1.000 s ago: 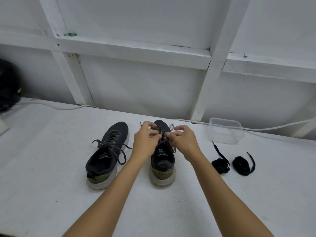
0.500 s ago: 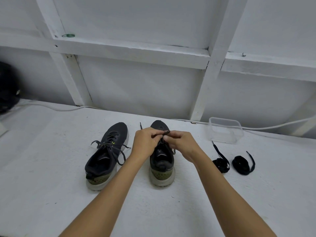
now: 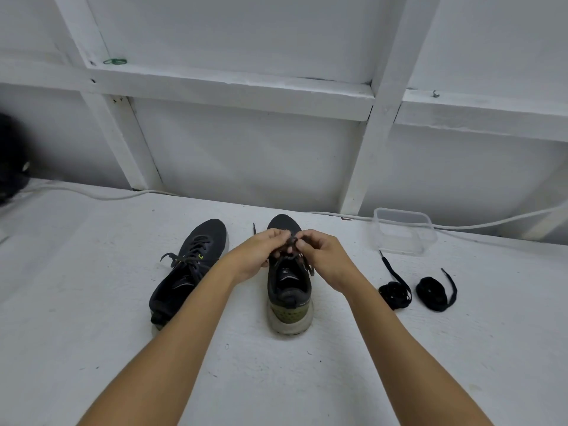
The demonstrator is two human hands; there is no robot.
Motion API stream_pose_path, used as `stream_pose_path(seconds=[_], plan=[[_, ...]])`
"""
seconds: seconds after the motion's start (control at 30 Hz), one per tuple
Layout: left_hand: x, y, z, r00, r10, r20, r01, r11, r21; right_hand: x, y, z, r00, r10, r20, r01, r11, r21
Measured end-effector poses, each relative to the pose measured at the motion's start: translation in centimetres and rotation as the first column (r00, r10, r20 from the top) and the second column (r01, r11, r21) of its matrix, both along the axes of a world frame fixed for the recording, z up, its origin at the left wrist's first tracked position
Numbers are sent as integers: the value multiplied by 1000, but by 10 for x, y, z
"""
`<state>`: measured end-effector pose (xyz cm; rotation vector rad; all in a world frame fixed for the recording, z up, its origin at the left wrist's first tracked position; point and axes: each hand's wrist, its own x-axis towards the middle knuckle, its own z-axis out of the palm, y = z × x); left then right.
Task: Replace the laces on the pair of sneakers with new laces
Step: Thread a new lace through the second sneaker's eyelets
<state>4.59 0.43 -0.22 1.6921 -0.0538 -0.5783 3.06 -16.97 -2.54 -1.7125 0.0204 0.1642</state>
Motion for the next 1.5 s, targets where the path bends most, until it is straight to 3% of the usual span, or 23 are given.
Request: stream_pose_path(seconds=[0.17, 0.23, 0.3, 0.37, 0.53, 0.67, 0.8, 0.93, 1.07, 1.17, 1.27, 1.37, 1.43, 1.5], plan=[[-2, 0, 1, 997, -37, 73, 33, 998, 52, -1, -4, 5, 998, -1, 55, 4, 999, -41], [-2, -3, 1, 967, -61, 247, -14, 957, 290, -3, -3, 5, 999, -5, 54, 6, 1000, -21], [-4, -9, 3, 913, -140, 383, -83, 856, 510, -5, -1, 6, 999, -9, 52, 9, 1000, 3], [-6, -14, 3, 878, -178, 445, -127, 810, 573, -5, 1, 8, 998, -20, 52, 19, 1000, 25], [-8, -20, -1, 871, -84, 484, -201, 838, 508, -7, 1, 9, 995, -58, 87, 55, 997, 45], [-6, -13, -2, 975, 116, 188, -152, 970, 191, -8, 0, 5, 993, -72, 88, 70, 997, 36], [-1, -11, 8, 955, 289, -62, -290, 957, -20, -10, -1, 7, 991, -64, 115, 65, 998, -6], [3, -4, 2, 946, 324, 17, -324, 944, 66, -12, -3, 2, 987, -60, 146, 75, 992, -98], [-1, 9, -8, 944, 221, 245, -295, 896, 333, -19, -14, -9, 987, -133, 93, 150, 968, -203], [-4, 12, -12, 962, 85, 259, -204, 855, 477, -25, -15, -9, 990, -140, 16, 141, 970, -199], [-4, 14, -4, 968, -12, 252, -126, 843, 523, -23, -13, -2, 992, -121, -37, 112, 976, -185], [2, 19, 1, 966, 56, 253, -176, 856, 485, -19, -15, 8, 977, -127, -173, 132, 991, 17], [5, 21, 0, 964, 231, 129, -261, 907, 330, -19, -16, 10, 947, -92, -308, 174, 953, 249], [3, 21, -2, 933, 360, -22, -349, 916, 198, -20, -16, 3, 917, -65, -393, 225, 899, 377]])
